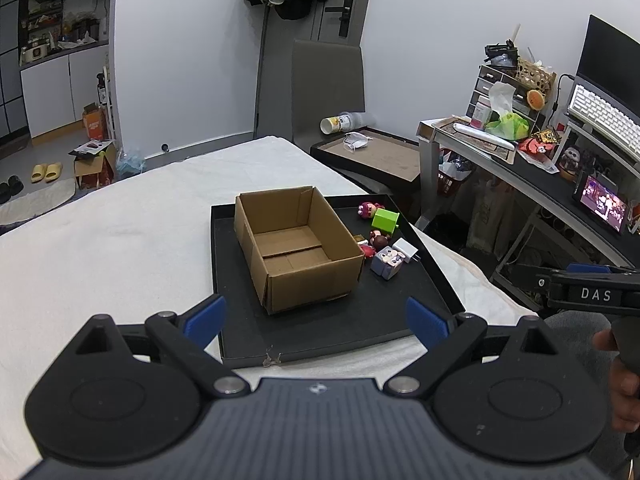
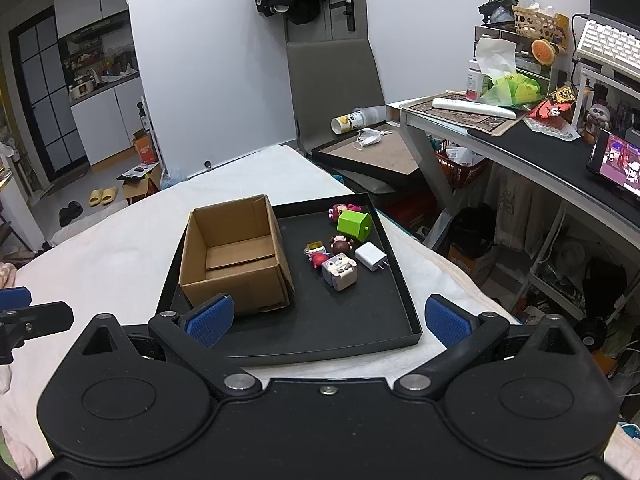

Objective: Organize rigid objects

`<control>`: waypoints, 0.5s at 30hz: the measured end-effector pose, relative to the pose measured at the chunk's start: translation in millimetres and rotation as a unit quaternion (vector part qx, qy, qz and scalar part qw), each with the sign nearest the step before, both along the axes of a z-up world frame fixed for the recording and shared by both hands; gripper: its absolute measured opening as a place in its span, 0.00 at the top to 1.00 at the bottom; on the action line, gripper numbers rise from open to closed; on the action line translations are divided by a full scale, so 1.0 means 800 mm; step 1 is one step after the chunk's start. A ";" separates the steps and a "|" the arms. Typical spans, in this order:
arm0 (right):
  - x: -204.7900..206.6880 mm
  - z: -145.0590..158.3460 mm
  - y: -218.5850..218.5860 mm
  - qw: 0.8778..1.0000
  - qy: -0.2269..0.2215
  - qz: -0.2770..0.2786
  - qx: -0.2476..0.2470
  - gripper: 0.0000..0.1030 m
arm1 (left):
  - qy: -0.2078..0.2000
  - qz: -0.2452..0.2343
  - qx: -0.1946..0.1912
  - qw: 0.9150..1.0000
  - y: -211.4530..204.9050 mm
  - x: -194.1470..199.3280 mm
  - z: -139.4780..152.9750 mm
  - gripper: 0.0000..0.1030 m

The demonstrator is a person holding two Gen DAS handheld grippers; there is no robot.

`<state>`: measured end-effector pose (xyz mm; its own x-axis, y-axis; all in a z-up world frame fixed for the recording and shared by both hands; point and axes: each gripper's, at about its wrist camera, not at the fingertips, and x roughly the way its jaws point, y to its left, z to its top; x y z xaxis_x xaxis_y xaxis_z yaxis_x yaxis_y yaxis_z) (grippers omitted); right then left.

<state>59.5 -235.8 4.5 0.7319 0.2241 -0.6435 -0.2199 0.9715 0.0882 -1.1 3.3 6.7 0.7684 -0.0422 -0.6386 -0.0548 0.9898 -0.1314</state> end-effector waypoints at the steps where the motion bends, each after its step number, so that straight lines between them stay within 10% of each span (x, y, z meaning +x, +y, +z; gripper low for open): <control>1: 0.000 0.000 0.000 1.000 0.000 0.000 0.001 0.00 | 0.001 -0.001 -0.001 1.000 -0.001 0.001 0.000 0.07; 15: 0.034 -0.019 0.001 1.000 0.018 0.003 0.003 0.00 | 0.023 0.020 -0.005 1.000 0.010 0.037 -0.016 0.07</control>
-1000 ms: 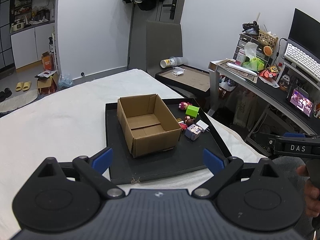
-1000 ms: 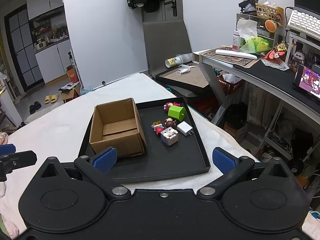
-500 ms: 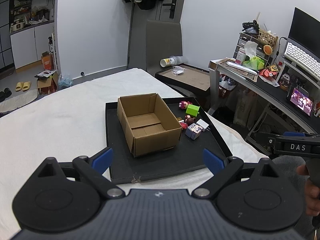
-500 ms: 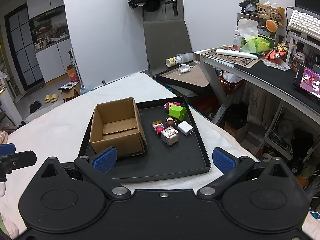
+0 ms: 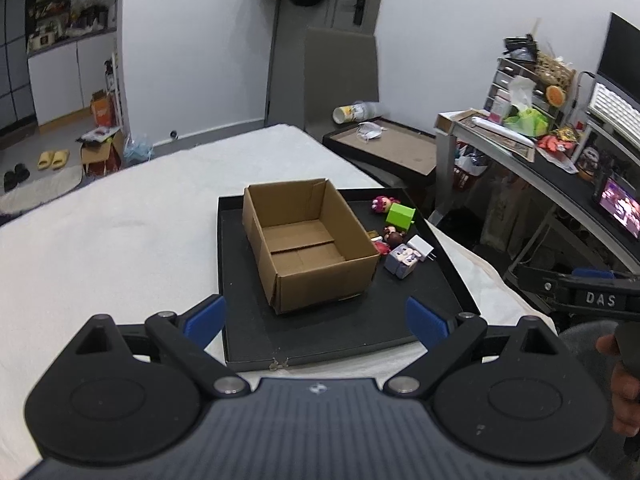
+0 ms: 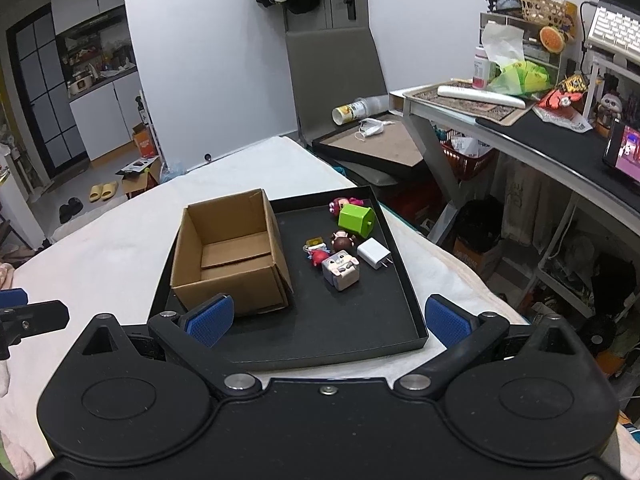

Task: Organize rigid objects
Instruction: 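Grasp the box wall with the left tool while the right tool approaches the bunny cube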

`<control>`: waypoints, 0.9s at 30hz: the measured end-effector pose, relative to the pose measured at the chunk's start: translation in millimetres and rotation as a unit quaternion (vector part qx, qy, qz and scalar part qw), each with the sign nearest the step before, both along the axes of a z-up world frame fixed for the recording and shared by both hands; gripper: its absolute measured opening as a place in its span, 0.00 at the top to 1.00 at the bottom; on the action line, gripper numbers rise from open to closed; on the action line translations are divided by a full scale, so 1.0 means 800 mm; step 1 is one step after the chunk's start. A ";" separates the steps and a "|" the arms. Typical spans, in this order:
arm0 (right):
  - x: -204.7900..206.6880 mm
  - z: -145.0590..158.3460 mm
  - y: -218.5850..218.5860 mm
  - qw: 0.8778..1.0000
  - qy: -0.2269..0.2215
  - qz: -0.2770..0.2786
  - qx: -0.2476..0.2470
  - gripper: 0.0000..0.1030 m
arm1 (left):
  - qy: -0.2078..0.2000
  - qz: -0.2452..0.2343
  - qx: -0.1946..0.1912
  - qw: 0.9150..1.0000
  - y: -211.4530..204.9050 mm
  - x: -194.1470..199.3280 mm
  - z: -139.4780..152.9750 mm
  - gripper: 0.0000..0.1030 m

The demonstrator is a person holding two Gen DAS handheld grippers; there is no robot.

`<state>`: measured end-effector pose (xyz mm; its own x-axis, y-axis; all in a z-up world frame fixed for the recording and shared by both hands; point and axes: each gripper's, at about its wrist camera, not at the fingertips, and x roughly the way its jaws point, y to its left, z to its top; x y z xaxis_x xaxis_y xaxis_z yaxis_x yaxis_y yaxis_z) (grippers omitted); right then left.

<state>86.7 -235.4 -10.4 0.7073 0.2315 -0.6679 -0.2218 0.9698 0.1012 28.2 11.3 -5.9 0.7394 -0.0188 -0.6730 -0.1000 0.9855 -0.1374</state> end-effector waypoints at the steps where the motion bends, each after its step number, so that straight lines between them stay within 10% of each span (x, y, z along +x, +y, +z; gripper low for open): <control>1: 0.005 -0.002 -0.001 1.000 0.002 0.000 0.000 0.00 | 0.003 0.001 -0.002 1.000 0.002 0.004 -0.002 0.07; 27: 0.138 -0.061 -0.008 0.999 0.045 -0.003 0.021 0.06 | 0.031 0.024 -0.039 0.998 0.046 0.137 -0.072 0.11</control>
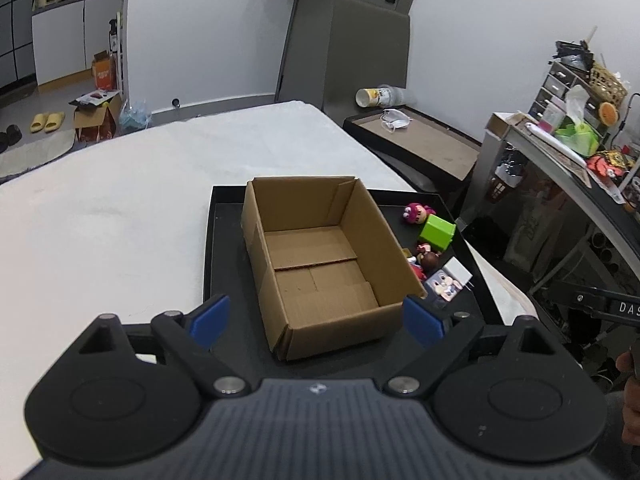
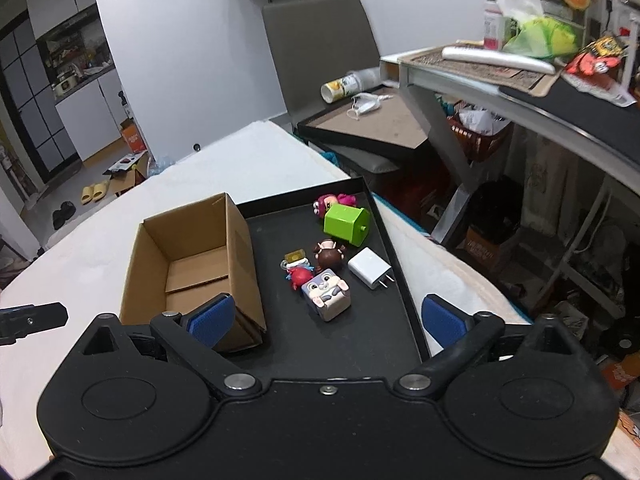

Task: Organize rigid objects
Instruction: 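Grasp the box wall with the left tool while the right tool approaches the bunny cube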

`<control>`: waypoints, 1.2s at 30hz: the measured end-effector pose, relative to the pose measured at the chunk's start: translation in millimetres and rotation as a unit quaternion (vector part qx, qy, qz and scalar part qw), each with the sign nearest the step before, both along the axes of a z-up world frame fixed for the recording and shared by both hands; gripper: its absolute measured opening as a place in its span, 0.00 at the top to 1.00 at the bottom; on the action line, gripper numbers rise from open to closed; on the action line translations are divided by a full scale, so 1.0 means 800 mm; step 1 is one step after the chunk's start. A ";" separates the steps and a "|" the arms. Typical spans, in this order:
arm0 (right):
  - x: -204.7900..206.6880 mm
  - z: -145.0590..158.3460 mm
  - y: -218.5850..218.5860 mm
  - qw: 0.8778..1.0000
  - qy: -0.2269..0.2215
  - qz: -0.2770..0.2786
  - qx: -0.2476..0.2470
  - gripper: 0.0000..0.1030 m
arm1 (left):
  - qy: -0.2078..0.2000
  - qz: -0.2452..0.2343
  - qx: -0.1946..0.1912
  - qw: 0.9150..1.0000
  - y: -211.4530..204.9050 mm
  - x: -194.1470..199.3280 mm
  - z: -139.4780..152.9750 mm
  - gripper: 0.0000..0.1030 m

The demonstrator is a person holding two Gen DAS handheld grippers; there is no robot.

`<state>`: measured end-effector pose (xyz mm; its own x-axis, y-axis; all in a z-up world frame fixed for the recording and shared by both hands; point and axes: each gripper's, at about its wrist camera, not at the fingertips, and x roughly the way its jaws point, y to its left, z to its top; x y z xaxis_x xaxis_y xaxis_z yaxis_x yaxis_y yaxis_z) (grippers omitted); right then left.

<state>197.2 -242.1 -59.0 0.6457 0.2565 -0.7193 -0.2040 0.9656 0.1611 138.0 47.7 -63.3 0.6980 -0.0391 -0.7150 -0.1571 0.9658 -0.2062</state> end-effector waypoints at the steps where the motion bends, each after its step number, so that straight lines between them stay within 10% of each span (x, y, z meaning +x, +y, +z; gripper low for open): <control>1: 0.006 -0.003 0.001 1.000 0.004 0.001 0.002 0.10 | 0.003 0.002 -0.002 1.000 0.002 0.006 -0.005 0.13; 14: 0.084 -0.054 0.027 0.996 0.085 0.017 0.001 0.15 | 0.046 0.018 -0.021 0.999 0.019 0.063 -0.065 0.52; 36: 0.139 -0.160 0.051 0.991 0.111 0.063 -0.041 0.26 | 0.089 0.038 -0.047 0.994 0.053 0.095 -0.137 0.79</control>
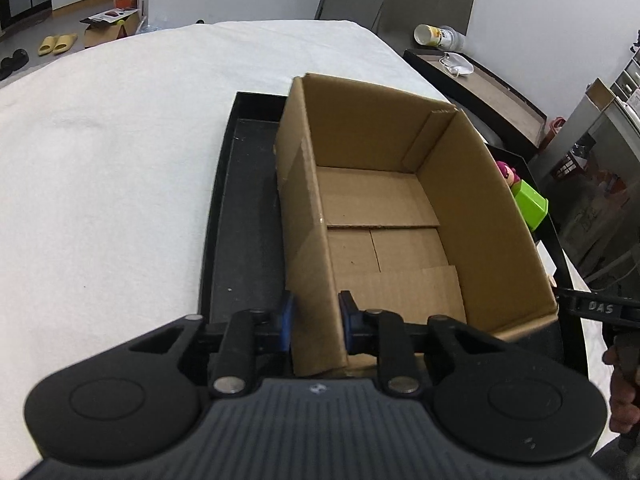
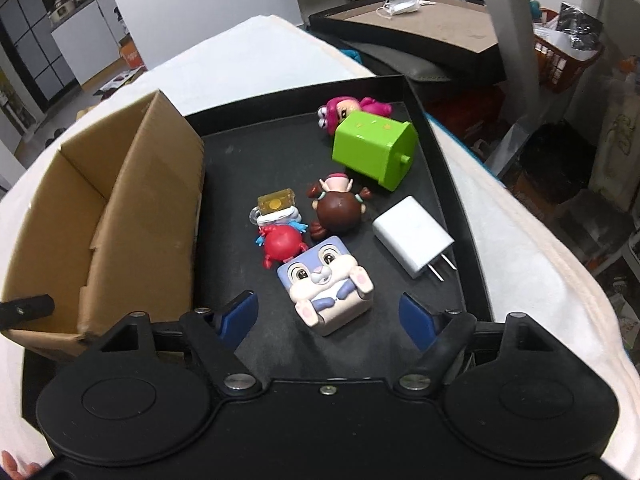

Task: Organize rigid objects
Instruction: 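Grasp the box wall with the left tool while the right tool approaches the bunny cube, then grasp the white-and-blue bunny cube with the right tool and lift it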

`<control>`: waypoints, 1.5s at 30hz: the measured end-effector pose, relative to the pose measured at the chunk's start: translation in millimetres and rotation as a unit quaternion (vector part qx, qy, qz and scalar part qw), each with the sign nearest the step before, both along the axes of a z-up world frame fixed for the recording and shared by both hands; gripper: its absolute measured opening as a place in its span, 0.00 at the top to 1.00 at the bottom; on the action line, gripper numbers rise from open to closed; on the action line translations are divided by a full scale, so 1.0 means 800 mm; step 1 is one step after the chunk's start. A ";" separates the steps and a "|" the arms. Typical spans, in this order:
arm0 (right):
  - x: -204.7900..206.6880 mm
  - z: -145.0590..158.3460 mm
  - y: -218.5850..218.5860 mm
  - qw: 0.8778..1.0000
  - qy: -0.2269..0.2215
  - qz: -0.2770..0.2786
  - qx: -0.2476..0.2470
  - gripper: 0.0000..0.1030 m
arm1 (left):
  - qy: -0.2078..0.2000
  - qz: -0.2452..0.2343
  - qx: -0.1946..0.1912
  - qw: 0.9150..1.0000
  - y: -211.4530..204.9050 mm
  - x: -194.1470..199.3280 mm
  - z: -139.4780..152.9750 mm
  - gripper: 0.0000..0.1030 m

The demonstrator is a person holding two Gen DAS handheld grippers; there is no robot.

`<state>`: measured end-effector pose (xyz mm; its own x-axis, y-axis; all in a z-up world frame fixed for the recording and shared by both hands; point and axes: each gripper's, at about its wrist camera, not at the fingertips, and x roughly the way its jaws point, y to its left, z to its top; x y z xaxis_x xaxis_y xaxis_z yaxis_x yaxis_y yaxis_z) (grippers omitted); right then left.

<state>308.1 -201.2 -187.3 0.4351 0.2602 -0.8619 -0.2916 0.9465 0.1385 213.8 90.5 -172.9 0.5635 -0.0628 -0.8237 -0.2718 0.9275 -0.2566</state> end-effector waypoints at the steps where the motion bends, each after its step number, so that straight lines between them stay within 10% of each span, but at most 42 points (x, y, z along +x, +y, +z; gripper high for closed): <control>1: 0.000 -0.003 0.003 1.000 -0.002 0.003 -0.006 0.27 | 0.000 0.001 0.001 1.000 0.001 -0.001 0.001 0.79; 14: 0.008 -0.017 0.026 0.999 -0.006 0.020 -0.031 0.34 | 0.008 0.002 0.011 1.000 -0.001 -0.003 0.004 0.80; 22: 0.000 -0.019 0.034 0.999 0.009 0.027 -0.043 0.56 | 0.014 0.005 0.019 1.000 -0.007 -0.003 0.011 0.80; 45: -0.009 0.038 0.040 0.998 -0.047 0.033 0.015 0.58 | 0.008 0.017 0.037 0.999 -0.016 -0.008 0.022 0.80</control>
